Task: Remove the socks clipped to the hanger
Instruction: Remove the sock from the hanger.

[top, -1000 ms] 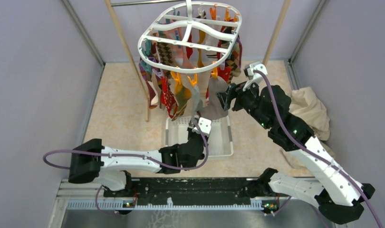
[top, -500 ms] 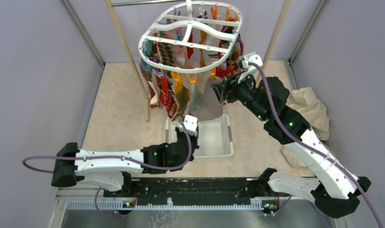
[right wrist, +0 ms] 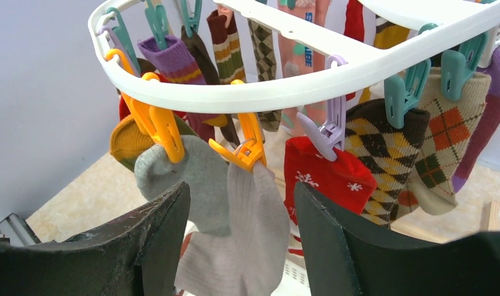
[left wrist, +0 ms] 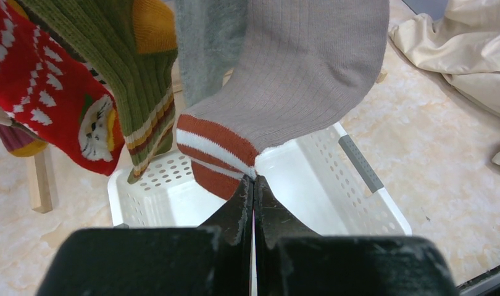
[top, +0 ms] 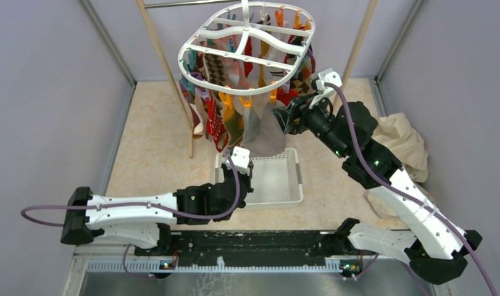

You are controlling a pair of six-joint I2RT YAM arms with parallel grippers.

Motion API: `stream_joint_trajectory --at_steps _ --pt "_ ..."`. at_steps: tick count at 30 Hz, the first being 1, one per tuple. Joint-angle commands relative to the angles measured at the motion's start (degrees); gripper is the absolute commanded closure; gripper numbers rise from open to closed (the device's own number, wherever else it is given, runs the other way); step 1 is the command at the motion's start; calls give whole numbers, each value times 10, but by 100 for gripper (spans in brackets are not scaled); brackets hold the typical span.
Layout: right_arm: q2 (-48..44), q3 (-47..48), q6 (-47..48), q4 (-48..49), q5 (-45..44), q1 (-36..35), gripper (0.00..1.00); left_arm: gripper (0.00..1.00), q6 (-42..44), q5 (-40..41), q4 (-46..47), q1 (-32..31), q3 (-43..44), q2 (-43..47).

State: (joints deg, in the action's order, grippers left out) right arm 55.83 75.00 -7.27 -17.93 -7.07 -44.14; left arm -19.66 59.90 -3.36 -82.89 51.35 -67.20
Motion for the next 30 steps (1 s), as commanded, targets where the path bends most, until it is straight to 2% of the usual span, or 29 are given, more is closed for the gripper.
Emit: stream_joint_trajectory --at_steps 1,15,22,30 --pt "0 4 2 56 5 -2 37 100 -12 -2 -19 -2 20 1" --pt "48 14 23 106 41 7 41 100 -36 11 -67 -3 18 22" --pt "56 15 32 115 49 27 35 100 -38 15 -74 -3 18 22" --pt "59 16 39 128 85 53 35 100 -39 17 -80 -3 21 20"
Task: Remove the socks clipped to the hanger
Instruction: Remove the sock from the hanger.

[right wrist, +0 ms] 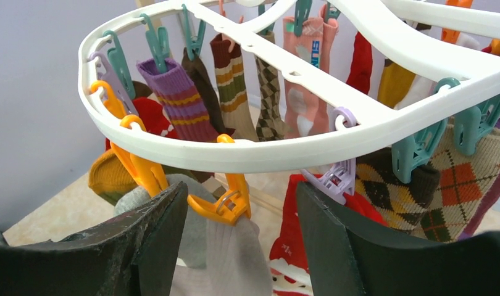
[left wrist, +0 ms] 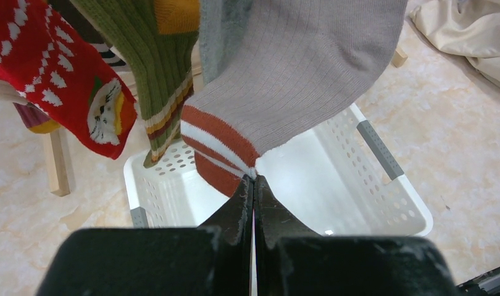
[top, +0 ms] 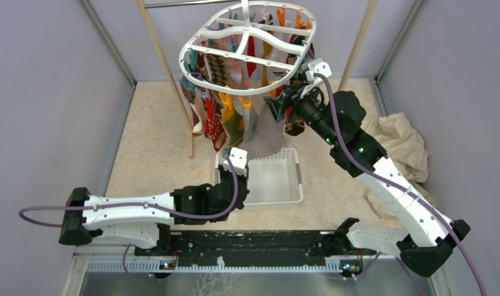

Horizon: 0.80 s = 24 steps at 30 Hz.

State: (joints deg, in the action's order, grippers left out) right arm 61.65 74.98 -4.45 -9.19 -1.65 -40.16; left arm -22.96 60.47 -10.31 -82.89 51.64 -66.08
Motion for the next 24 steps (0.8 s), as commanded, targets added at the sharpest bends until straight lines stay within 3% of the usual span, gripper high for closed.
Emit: stream_joint_trajectory --at_steps 1,19,24 --pt "3 16 12 43 37 15 35 100 -7 12 -12 -3 19 9" --pt "18 27 12 55 57 22 46 100 -16 14 -26 -3 21 7" --pt "15 30 13 55 52 22 37 100 -20 14 -29 -3 22 5"
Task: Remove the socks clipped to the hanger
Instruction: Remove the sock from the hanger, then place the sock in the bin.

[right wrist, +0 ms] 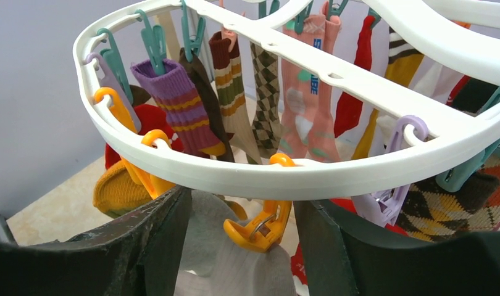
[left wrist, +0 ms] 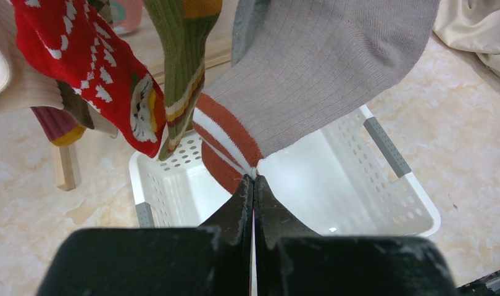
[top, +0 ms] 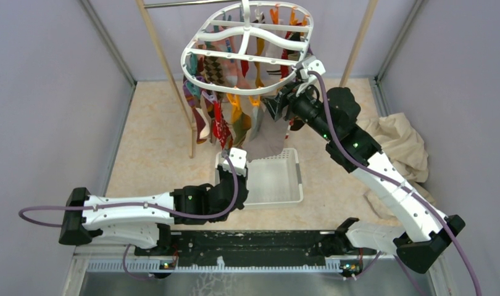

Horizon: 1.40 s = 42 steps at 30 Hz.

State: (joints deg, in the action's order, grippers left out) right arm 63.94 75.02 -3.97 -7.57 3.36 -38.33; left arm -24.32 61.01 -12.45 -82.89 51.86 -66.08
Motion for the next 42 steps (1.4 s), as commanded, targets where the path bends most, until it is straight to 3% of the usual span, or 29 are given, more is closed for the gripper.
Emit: stream_joint_trajectory --at_steps 1,15,23,39,42 --pt "-9 30 9 39 1 4 37 100 -7 9 -9 -2 19 6" --pt "-14 30 12 42 -3 5 64 100 -14 9 -16 -3 20 2" --pt "-12 29 13 40 -7 5 93 100 -21 9 -24 -3 20 3" --pt "-15 21 8 32 -14 6 93 100 -25 5 -24 -2 19 1" --pt "-15 18 7 27 -13 5 87 100 -25 6 -20 -2 15 -1"
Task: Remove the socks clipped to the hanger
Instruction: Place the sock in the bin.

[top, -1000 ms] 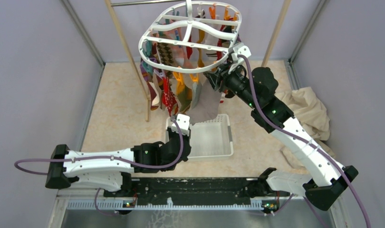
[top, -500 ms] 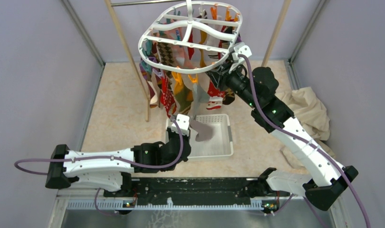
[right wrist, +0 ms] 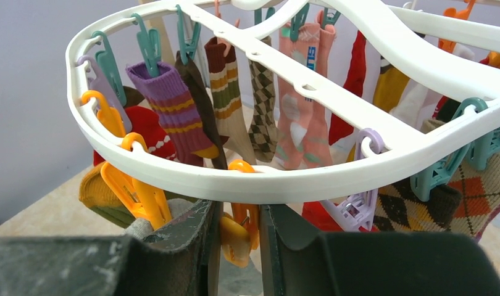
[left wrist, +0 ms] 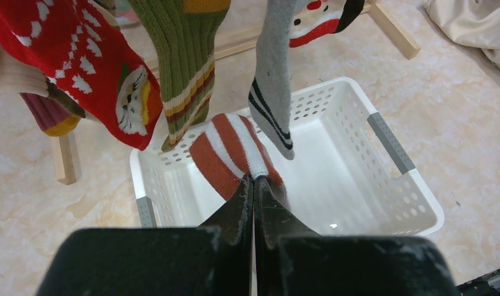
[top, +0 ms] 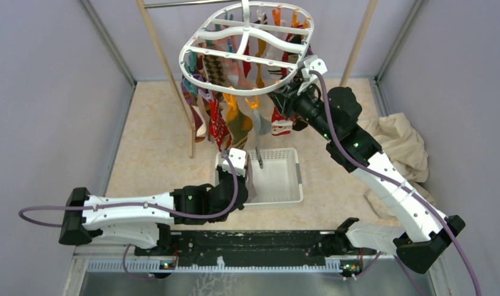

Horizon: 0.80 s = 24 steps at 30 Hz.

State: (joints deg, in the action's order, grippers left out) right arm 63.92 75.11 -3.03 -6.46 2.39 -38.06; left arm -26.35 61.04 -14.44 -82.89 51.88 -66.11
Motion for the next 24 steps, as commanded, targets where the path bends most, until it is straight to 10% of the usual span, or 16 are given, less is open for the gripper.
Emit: stream_joint_trajectory --at_steps 1,4,12,24 --pt "-16 17 -2 14 -3 2 81 100 -3 6 4 -2 13 -3" --pt "-21 9 -5 14 -5 3 56 100 -3 7 10 -2 9 -12" --pt "-39 -13 -19 7 -8 3 31 100 -13 -13 20 12 3 -41" --pt "-114 -107 -60 -13 -13 2 21 100 -46 -67 5 56 -7 -91"
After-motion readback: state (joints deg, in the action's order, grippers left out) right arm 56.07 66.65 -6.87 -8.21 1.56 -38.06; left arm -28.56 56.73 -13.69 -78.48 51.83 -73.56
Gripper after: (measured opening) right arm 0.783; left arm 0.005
